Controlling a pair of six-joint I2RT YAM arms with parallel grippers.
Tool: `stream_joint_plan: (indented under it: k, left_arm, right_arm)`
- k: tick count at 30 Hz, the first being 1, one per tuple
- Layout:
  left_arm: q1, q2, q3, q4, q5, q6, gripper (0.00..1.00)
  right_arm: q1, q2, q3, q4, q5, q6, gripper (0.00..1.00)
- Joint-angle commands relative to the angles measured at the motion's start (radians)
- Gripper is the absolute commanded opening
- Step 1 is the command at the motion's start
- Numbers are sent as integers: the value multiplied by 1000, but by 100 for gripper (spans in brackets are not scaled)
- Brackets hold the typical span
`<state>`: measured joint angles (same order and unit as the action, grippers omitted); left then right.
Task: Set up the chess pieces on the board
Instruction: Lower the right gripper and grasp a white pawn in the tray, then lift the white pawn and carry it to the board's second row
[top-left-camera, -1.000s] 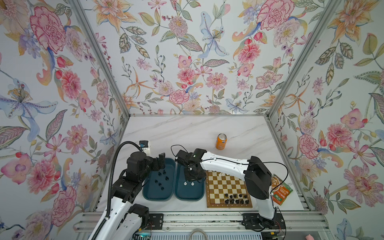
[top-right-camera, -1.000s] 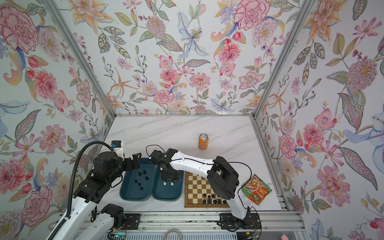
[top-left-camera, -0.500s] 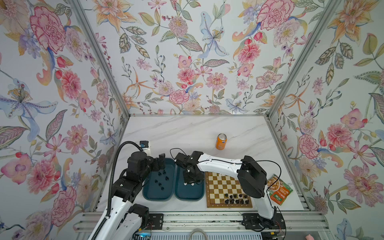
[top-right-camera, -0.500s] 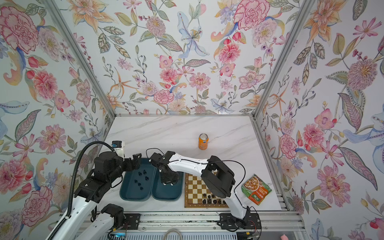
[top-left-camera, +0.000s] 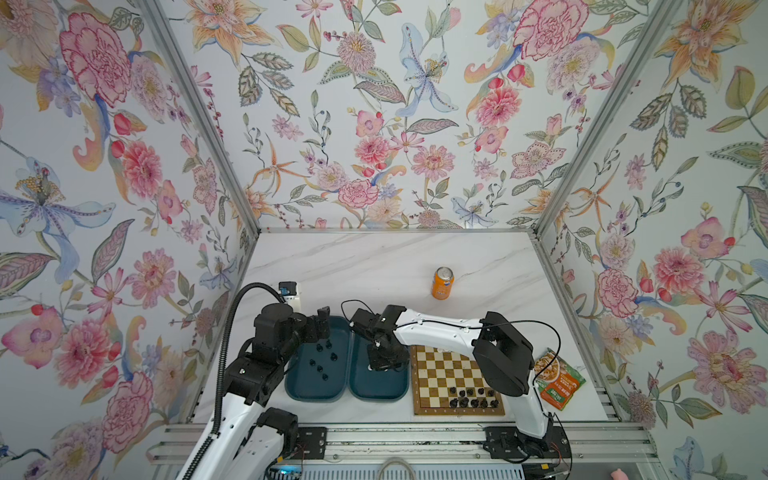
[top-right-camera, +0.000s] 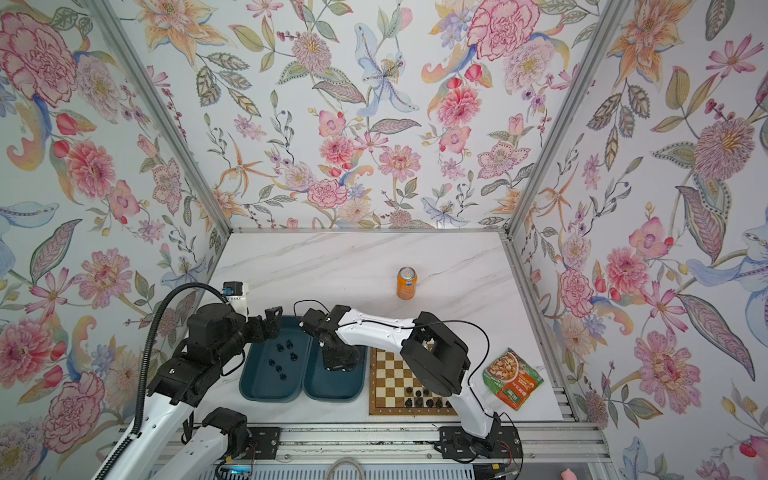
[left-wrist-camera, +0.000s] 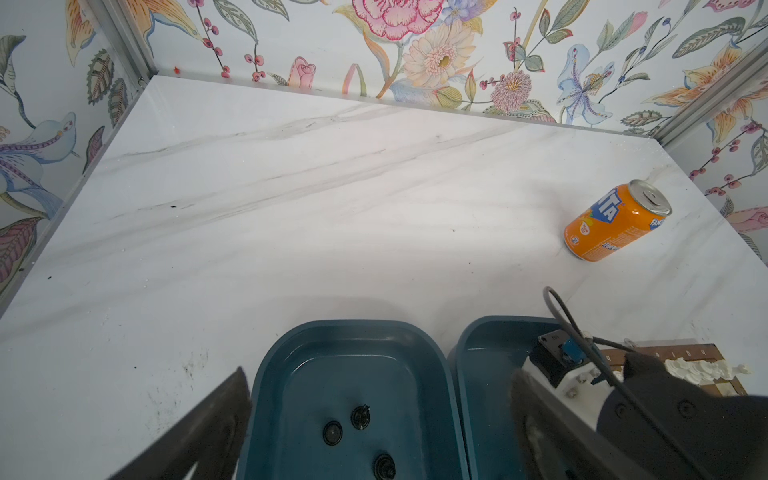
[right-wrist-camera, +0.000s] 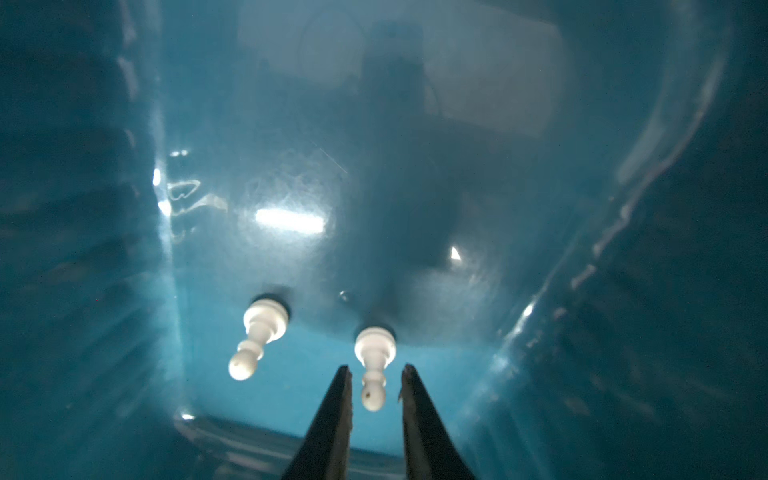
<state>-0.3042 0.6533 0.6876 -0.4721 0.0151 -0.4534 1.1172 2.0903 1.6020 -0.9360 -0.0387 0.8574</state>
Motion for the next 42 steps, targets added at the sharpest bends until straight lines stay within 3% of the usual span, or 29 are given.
stream_joint_plan:
  k: [1, 31, 42]
  left_arm:
    - [-8, -8, 1, -17, -22, -3, 98]
    - [-8, -20, 1, -19, -30, -6, 98]
    - [-8, -5, -5, 5, -30, 0, 98]
  right_arm:
    - [6, 23, -5, 1, 0, 7, 23]
    - [-2, 28, 2, 9, 6, 4, 9]
    - [-33, -68, 108, -99, 89, -16, 7]
